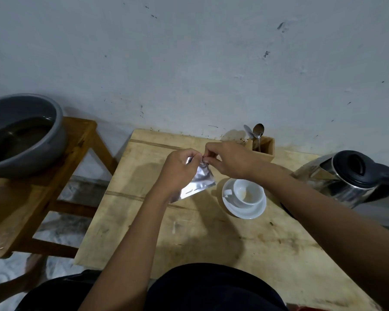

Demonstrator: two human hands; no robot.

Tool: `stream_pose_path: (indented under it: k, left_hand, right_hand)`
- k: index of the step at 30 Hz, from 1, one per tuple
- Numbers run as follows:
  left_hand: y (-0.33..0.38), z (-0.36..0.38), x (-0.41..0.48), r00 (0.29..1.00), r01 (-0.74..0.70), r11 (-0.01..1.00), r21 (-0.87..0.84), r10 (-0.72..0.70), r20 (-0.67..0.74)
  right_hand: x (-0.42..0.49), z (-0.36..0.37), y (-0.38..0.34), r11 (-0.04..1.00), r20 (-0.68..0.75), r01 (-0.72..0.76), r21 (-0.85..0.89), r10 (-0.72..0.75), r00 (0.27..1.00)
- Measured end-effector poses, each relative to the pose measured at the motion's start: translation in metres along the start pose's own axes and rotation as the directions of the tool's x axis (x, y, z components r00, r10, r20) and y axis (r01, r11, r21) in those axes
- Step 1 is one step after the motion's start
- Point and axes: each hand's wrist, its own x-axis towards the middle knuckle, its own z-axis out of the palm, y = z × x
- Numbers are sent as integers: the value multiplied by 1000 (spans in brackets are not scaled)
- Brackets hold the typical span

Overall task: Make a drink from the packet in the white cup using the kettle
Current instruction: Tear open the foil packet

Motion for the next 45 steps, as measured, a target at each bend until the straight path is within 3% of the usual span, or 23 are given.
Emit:
stream_pose_path:
  k: [5,10,13,18,21,24,27,30,33,36,39,42,45]
  left_hand:
    - [4,1,-1,997,79,993,-86,-80,-9]
    - [-1,6,3,981,175,952,-250,-191,-43]
    - [0,4,4,980,177,955,-240,-194,-47]
    - [6,0,6,985,144,960,-240,-163,-59]
    - [6,0,5,990,113,975,-189,-127,-61]
    - [6,-5,4,996,74,990,-122,-80,-47]
    - [6,-9,3,999,33,994,-103,-34,-7]
    - [5,-11,2,997,56,989,-141,-49,52]
    - [5,-13,-1,985,108,987,-119,-90,149]
    - [5,-11,0,985,123,986,-114,-107,138]
    - [2,-9,4,989,141,968,-206,-127,82]
    - [1,-7,7,982,184,934,-307,-161,99]
    - [-3,-9,9,983,186,917,-353,-171,72]
  right_hand:
    - [-2,10,0,974,-188,129,-189,-165,968]
    - [-5,24,-1,954,-300,164,-250,-237,924]
    - [-4,21,0,953,-345,139,-270,-230,910]
    - [-8,20,0,907,-453,217,-360,-373,810]
    - [-11,21,-2,943,-454,201,-266,-306,837]
    - [-15,11,-4,991,-352,134,14,-120,928]
    - [-11,3,2,978,-263,81,191,-28,965]
    - [-9,-3,5,981,-222,22,191,22,975]
    - [-11,-2,5,984,-237,54,172,-12,971]
    - [-12,4,6,982,-279,84,168,-34,960]
    - [-10,11,2,981,-398,191,24,-166,902]
    - [-10,20,1,946,-548,287,-149,-320,773]
    - [-16,28,0,927,-671,320,-197,-366,645]
